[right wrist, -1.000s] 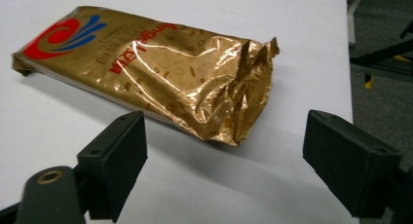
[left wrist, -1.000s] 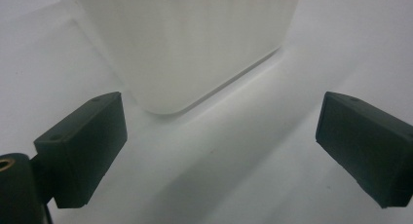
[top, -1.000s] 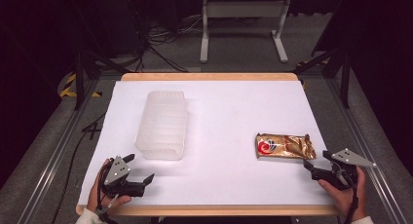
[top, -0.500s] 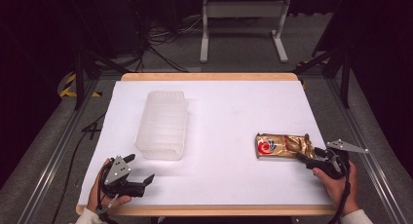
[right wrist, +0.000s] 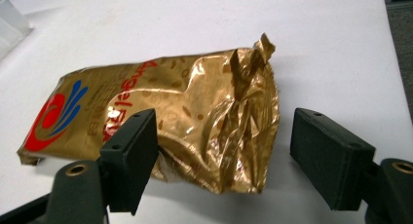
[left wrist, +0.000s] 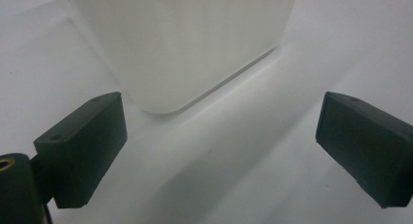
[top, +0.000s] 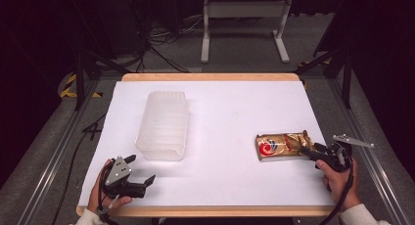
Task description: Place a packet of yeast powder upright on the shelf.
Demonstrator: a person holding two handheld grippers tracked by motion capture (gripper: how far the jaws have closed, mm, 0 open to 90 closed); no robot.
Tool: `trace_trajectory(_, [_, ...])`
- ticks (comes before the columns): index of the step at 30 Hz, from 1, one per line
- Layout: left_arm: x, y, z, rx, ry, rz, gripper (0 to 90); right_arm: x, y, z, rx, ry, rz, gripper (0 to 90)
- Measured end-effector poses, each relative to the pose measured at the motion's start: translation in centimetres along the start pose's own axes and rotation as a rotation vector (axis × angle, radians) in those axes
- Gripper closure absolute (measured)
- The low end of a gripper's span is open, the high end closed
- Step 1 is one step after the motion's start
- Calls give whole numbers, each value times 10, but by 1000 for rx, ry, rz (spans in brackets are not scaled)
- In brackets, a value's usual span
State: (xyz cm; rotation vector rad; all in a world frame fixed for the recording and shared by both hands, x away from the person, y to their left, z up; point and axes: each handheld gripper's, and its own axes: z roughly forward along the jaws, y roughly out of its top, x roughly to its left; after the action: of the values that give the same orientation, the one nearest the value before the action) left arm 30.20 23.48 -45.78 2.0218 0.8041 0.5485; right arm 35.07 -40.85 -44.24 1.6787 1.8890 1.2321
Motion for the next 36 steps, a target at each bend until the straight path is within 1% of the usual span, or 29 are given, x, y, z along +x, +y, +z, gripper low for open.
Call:
trace_trajectory(1, [0, 0, 0, 0, -1, 0, 54, 0, 1, 2, 6, -1, 1, 285])
trace_trajectory(2, [0, 0, 0, 0, 0, -1, 54, 2, 2, 5, 21, 0, -9, 307])
trace_trajectory(4, [0, 0, 0, 0, -1, -1, 54, 6, 4, 8, 41, -8, -38, 318])
trace_trajectory(5, [0, 0, 0, 0, 1, -2, 54, 8, 5, 10, 51, -25, -64, 340])
trace_trajectory(6, [0, 0, 0, 0, 1, -2, 54, 8, 5, 10, 51, -25, -64, 340])
trace_trajectory(7, [0, 0, 0, 2, 0, 1, 54, 10, 5, 11, 56, -30, -67, 360])
trace_trajectory(8, [0, 0, 0, 4, 0, -2, 53, 10, 6, 12, 57, -27, -74, 473])
trace_trajectory(9, [0, 0, 0, 7, -3, -6, 53, 9, 5, 12, 58, 3, -63, 586])
trace_trajectory(10, [0, 0, 1, 5, -3, -5, 53, 9, 5, 12, 65, 16, -64, 620])
trace_trajectory(11, [0, 0, 1, 6, -3, -5, 54, 10, 6, 12, 67, 17, -76, 664])
trace_trajectory(12, [0, 0, 0, 4, 0, -2, 53, 11, 6, 12, 65, 7, -84, 706])
trace_trajectory(13, [0, 0, 0, 4, 1, -2, 54, 10, 6, 12, 59, 3, -85, 722])
trace_trajectory(14, [0, 0, 0, 5, 0, 0, 54, 10, 6, 12, 51, 7, -80, 748])
trace_trajectory(15, [0, 0, 0, 1, 2, 2, 54, 9, 6, 11, 34, 12, -84, 772])
trace_trajectory(16, [0, 0, 0, -2, 1, 0, 55, 9, 6, 10, 20, 10, -88, 815])
trace_trajectory(17, [0, 0, -1, -6, 3, -2, 55, 9, 7, 8, 4, 14, -93, 835])
trace_trajectory(19, [0, 0, -1, -7, 3, -2, 56, 11, 10, 5, -36, 30, -114, 853])
trace_trajectory(20, [0, 0, 0, -5, 3, -1, 56, 13, 11, 4, -45, 34, -125, 856])
trace_trajectory(21, [-1, 0, 0, -4, 3, 1, 56, 16, 13, 3, -59, 51, -138, 860])
trace_trajectory(23, [0, 0, 0, -5, 3, -1, 55, 23, 20, -1, -87, 61, -169, 864])
trace_trajectory(25, [0, 0, 0, -4, 3, -2, 56, 32, 30, -5, -125, 83, -197, 868])
trace_trajectory(30, [0, 0, -1, -7, 2, -2, 55, 52, 51, -11, -165, 132, -267, 873])
trace_trajectory(31, [0, 0, -1, -7, 1, -2, 55, 56, 55, -12, -172, 135, -278, 876])
trace_trajectory(33, [0, 0, -1, -9, 1, -4, 56, 63, 62, -13, -188, 161, -288, 880])
trace_trajectory(35, [0, -1, -1, -11, 3, -6, 56, 70, 70, -15, -197, 175, -334, 883])
trace_trajectory(36, [0, -1, -1, -11, 3, -7, 56, 73, 74, -16, -201, 174, -355, 884])
